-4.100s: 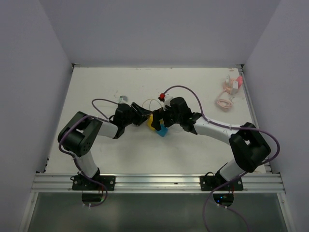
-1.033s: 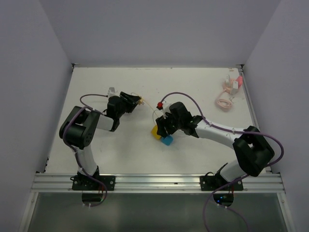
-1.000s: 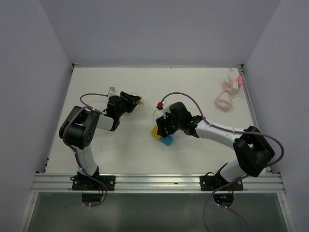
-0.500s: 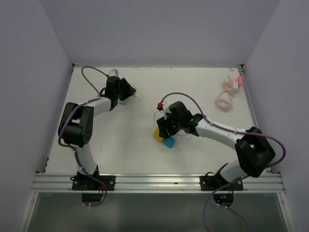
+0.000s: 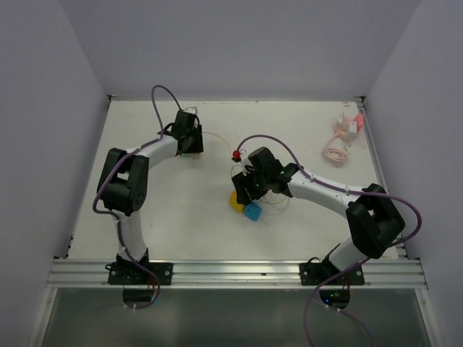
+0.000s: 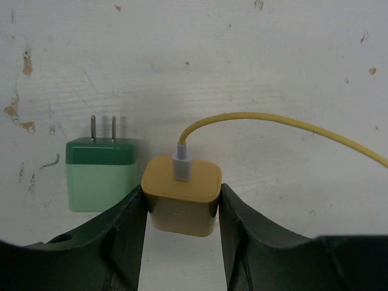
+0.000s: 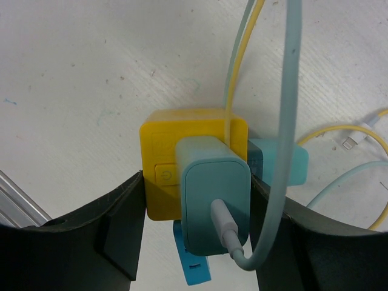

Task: Pull the plug off the socket

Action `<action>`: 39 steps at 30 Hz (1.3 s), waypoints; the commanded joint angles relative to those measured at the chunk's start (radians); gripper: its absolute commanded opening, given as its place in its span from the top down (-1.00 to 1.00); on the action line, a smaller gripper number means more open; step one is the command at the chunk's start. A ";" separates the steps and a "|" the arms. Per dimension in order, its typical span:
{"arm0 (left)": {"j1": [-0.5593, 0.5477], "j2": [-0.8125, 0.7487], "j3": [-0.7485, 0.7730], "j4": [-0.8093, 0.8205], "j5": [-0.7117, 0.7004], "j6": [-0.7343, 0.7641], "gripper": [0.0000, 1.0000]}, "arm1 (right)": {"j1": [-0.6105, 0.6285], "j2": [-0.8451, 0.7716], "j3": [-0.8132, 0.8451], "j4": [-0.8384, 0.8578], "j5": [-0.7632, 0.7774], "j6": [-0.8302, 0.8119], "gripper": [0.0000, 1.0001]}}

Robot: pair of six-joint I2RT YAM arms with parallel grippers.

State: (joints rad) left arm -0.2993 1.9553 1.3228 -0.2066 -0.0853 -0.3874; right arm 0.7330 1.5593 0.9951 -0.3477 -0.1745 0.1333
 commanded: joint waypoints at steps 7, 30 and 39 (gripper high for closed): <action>-0.032 0.086 0.134 -0.169 -0.054 0.127 -0.06 | 0.002 -0.010 0.066 -0.033 0.001 0.025 -0.43; -0.098 -0.301 -0.072 -0.215 0.081 0.053 -0.99 | 0.003 -0.284 -0.004 -0.005 0.122 0.107 -0.95; -0.152 -0.727 -0.477 0.018 0.185 0.059 -0.99 | 0.003 -0.263 -0.053 0.029 0.058 0.143 -0.79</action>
State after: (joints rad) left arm -0.4294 1.3354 0.9379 -0.3187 0.0437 -0.3222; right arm 0.7330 1.2858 0.9562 -0.3649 -0.0868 0.2436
